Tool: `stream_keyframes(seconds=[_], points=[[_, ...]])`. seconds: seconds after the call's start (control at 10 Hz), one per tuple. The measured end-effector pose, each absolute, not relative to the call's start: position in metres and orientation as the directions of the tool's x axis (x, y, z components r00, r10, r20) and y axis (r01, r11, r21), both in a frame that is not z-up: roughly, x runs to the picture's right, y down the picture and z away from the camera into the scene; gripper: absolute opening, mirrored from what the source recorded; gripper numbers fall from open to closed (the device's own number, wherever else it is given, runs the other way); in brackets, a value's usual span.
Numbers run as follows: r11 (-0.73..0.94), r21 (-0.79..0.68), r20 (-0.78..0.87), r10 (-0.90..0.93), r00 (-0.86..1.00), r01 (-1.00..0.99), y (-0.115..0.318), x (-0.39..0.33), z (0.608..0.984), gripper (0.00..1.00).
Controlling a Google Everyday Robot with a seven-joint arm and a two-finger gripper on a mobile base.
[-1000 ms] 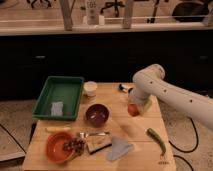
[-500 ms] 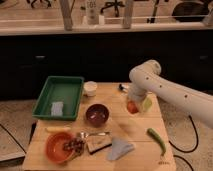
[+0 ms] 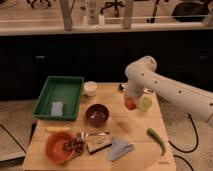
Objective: Place apple in paper cup
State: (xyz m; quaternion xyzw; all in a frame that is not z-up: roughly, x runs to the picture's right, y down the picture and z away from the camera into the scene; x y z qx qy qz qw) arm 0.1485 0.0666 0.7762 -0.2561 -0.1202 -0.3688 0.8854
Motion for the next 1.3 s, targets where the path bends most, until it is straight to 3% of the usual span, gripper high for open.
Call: stream_keyframes(seconds=[1.3], points=[[0.546, -0.332, 0.369, -0.675, 0.638, 0.769, 0.024, 0.105, 0.791, 0.05]])
